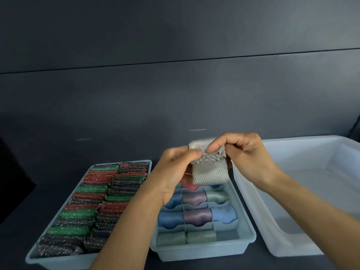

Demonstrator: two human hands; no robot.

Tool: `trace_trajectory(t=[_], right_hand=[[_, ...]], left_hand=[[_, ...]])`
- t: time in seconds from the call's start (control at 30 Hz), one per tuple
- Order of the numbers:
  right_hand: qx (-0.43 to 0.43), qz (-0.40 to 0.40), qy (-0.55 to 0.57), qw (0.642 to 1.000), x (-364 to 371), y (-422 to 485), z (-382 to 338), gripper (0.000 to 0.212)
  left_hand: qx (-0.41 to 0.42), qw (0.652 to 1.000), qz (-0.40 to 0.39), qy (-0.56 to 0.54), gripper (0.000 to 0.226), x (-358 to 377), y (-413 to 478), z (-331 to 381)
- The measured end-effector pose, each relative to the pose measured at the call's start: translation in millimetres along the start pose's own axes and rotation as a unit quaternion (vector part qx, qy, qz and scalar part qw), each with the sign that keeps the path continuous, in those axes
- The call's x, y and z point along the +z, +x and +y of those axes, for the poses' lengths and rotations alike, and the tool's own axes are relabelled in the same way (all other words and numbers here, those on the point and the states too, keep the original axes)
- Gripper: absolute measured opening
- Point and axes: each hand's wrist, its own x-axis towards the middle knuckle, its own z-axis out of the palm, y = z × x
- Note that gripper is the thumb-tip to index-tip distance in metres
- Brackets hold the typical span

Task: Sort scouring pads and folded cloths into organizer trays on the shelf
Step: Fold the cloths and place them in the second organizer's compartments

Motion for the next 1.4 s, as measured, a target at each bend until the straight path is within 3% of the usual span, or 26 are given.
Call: trace_trajectory(t=[0.13, 0.2, 0.27, 0.4, 0.5, 0.6, 0.7, 0.73, 0.83, 0.9, 1.03, 1.17, 1.27, 1.4], right_hand=[[0.092, -0.023, 0.121, 0.988, -5, -2, 9, 0.024], [0.139, -0.082, 0.108, 0.981, -7, -6, 12, 0.034], [0.132, -0.104, 0.141, 0.976, -6, -9, 16, 0.024], [0.172, -0.097, 0.281, 0.939, -13, -13, 23, 0.027], [0.206, -0.131, 0.282, 0.928, -20, -15, 27, 0.035], [0.221, -0.16, 0.211, 0.939, -28, -17, 29, 0.029], [0.162, -0.202, -0.002, 0.966, -33, -20, 34, 0.013], [0.149, -0.224, -0.07, 0.96, -34, -22, 38, 0.02], [0.172, -0.298, -0.184, 0.921, -34, -24, 43, 0.034], [0.157, -0.347, -0.288, 0.879, -31, -28, 45, 0.034], [0.04, -0.415, -0.493, 0.763, -18, -34, 47, 0.024], [0.009, -0.425, -0.564, 0.708, -11, -35, 55, 0.029], [0.035, -0.435, -0.527, 0.729, -16, -30, 56, 0.038], [0.104, -0.355, -0.393, 0.842, -27, -16, 51, 0.029]], left_hand=[[0.071, 0.996, 0.046, 0.008, 0.016, 0, -3, -4], [0.117, 0.991, 0.048, 0.043, 0.016, 4, -6, -5], [0.146, 0.987, 0.043, 0.059, 0.018, 5, -6, -11], [0.123, 0.992, 0.019, -0.005, 0.022, 3, -5, -21], [0.058, 0.996, -0.029, -0.059, 0.02, -2, 0, -26], [-0.017, 0.994, -0.08, -0.077, 0.032, -9, 6, -35], [-0.034, 0.989, -0.141, 0.005, 0.003, -9, 9, -45], [-0.038, 0.987, -0.15, 0.041, 0.012, -8, 9, -50], [-0.062, 0.968, -0.187, 0.153, 0.031, -1, 8, -67], [-0.061, 0.942, -0.225, 0.24, 0.03, 6, 7, -75], [-0.051, 0.903, -0.235, 0.355, 0.028, 22, 5, -84], [-0.034, 0.866, -0.209, 0.453, 0.018, 29, 3, -88], [0.015, 0.826, -0.183, 0.532, 0.021, 36, 1, -86], [0.087, 0.778, -0.17, 0.598, 0.021, 44, 2, -90]])
